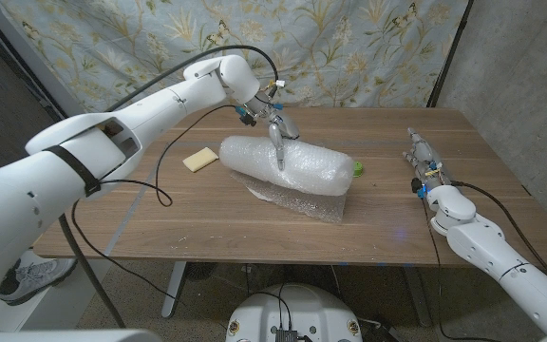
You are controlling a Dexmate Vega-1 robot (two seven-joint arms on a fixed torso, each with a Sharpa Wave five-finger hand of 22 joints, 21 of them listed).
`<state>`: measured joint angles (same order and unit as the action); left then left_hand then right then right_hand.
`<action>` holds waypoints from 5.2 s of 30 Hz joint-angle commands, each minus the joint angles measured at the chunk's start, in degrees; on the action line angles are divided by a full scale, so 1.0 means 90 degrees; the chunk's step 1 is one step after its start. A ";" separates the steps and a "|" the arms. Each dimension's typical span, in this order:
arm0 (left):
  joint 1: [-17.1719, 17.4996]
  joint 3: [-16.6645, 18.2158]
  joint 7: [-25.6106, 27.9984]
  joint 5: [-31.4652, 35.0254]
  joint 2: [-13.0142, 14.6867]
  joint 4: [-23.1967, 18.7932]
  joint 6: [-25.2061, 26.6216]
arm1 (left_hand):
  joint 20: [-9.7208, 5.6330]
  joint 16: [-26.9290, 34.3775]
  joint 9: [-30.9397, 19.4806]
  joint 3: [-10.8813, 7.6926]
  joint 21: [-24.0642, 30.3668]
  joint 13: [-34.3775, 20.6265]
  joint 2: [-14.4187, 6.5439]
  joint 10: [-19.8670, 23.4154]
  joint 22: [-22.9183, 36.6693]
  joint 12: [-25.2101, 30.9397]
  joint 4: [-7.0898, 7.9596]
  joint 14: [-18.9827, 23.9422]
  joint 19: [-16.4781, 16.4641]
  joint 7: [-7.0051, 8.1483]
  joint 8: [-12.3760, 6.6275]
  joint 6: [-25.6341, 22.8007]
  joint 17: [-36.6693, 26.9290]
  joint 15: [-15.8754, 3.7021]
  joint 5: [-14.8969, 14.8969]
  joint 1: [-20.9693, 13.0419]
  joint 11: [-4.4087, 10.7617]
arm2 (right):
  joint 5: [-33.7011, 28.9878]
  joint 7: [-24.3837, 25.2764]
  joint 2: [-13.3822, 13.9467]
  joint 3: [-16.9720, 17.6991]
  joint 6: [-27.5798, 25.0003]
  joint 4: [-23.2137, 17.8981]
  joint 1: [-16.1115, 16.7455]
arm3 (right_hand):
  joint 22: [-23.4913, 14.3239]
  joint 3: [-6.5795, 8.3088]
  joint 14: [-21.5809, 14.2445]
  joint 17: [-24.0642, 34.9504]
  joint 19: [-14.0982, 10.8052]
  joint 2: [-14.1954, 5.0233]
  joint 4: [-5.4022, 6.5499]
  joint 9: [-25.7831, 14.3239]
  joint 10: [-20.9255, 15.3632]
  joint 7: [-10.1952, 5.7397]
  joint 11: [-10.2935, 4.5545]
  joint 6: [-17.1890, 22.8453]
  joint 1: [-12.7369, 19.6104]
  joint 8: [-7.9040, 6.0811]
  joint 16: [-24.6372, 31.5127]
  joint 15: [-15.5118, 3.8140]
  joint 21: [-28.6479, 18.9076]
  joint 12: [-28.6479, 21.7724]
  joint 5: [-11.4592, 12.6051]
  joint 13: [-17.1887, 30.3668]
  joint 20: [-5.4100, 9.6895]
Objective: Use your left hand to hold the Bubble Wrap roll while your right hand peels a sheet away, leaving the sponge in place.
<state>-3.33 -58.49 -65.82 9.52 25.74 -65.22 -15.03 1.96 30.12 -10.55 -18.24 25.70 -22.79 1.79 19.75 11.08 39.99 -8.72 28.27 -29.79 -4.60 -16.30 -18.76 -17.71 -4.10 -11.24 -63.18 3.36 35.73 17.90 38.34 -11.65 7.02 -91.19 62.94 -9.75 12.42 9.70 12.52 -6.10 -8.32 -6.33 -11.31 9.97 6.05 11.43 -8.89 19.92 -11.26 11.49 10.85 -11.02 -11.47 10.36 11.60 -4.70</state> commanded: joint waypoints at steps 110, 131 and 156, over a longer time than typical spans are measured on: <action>0.2306 0.3023 0.0869 -0.6203 -0.1632 0.2706 0.2006 | 0.0147 -0.0166 -0.0047 -0.0243 0.0098 -0.0272 -0.0697 0.0300 0.0027 -0.0119 0.0040 0.0389 0.0031 -0.0214 0.0262 -0.0461 -0.0054 0.0068 0.0019 -0.0068 -0.0258 | 0.0066 -0.1025 0.0932 0.0409 -0.0062 -0.0752 0.0578 | -0.0018 0.0086 0.0029 0.0003 -0.0046 0.0073 -0.0054 -0.0004 0.0087 0.0207 0.0079 0.0431 -0.0008 -0.0100 0.0068 -0.0005 -0.0032 -0.0094 -0.0013 0.0015 0.0066; 0.2768 0.3298 0.1099 -0.6626 -0.1855 0.2491 0.2884 | 0.0210 -0.0219 -0.0056 -0.0280 0.0111 -0.0328 -0.0768 0.0378 0.0027 -0.0151 0.0064 0.0449 0.0061 -0.0208 0.0284 -0.0528 -0.0029 0.0113 -0.0022 0.0010 -0.0281 | 0.0161 -0.1178 0.1045 0.0630 0.0078 -0.0907 0.0907 | -0.0014 0.0098 -0.0106 -0.0018 -0.0141 0.0119 -0.0103 -0.0006 -0.0213 0.0329 0.0096 0.0771 0.0022 -0.0178 0.0098 0.0024 -0.0052 -0.0181 -0.0009 0.0018 0.0043; 0.3300 0.3520 0.2462 -0.7459 -0.1542 0.1274 0.4653 | 0.0263 -0.0267 -0.0068 -0.0285 0.0139 -0.0384 -0.0779 0.0452 0.0027 -0.0197 0.0084 0.0526 0.0057 -0.0250 0.0284 -0.0644 -0.0003 0.0157 -0.0056 0.0135 -0.0344 | 0.0379 -0.1531 0.1087 0.0705 0.0053 -0.0899 0.0894 | -0.0013 0.0099 -0.0125 -0.0023 -0.0161 0.0135 -0.0117 -0.0007 -0.0216 0.0329 0.0105 0.0778 0.0027 -0.0149 0.0093 0.0029 -0.0047 -0.0159 -0.0009 0.0020 0.0034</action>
<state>24.77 -27.78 -48.60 -54.02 10.76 -50.07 19.98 3.90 27.90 -11.09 -19.15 26.53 -25.93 -2.07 22.94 11.07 38.21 -9.63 32.15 -29.06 -6.75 -13.85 -24.15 -17.70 -2.46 -11.26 -59.32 0.01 37.46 5.67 48.36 -5.61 7.76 -99.38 71.24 -9.75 13.21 8.91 12.25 -6.82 -7.78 -7.12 -11.21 8.42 6.86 12.35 -2.14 19.99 -12.53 12.16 11.00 -11.27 -12.54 10.36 11.60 -4.40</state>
